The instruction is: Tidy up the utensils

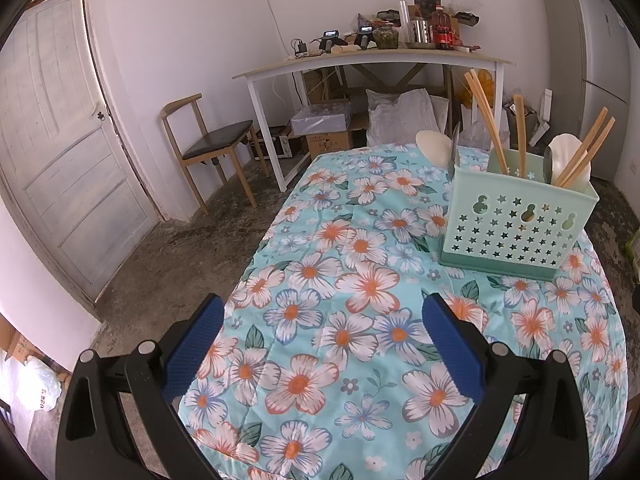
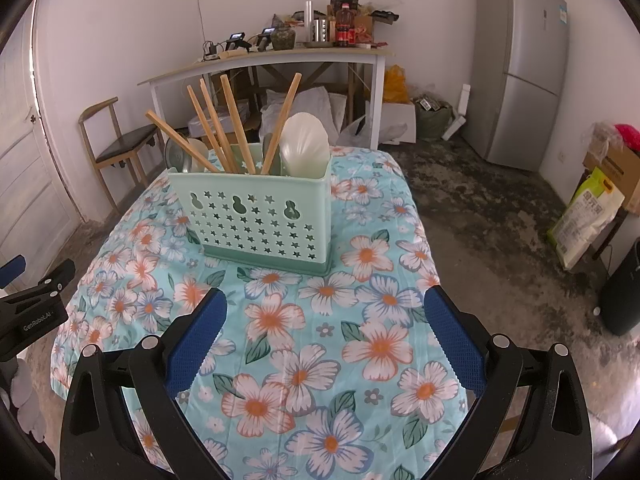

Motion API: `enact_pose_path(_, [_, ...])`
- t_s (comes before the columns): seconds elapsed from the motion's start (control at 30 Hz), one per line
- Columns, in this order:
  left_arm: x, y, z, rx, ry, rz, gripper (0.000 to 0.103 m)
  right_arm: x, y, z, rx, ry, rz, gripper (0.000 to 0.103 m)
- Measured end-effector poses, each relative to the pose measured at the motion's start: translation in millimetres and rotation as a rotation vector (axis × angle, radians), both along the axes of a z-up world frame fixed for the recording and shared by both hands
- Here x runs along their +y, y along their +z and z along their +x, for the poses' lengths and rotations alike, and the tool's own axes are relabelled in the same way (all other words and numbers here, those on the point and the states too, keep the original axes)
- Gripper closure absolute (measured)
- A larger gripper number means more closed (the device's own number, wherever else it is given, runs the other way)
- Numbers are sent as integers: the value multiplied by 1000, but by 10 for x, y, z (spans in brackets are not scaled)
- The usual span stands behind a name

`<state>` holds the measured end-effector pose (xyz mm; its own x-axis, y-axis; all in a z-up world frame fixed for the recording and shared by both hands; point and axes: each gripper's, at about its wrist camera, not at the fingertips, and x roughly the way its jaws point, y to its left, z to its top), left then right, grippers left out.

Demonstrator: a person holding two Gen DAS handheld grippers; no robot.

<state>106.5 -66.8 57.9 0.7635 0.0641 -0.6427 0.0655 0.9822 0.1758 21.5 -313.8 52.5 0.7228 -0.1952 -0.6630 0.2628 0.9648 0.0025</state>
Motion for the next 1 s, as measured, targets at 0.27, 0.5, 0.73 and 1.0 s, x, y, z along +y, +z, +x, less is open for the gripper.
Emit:
enact_pose_path(0.27, [-2,2,0,0,1,1,6,-1,-5,1,0,0,2,8])
enact_pose_path(0.5, [-5,3,0,-1,0,1,6,7,-4,3,0,2,0,8])
enact_pose_path(0.73, [-1,4,6,1,0,2,6,-4,-7,5,1,0,2,8])
enact_pose_path(1.0, [-60,-42,-10,12,-6,3,6,-9,-15,-1,3,2,5,8])
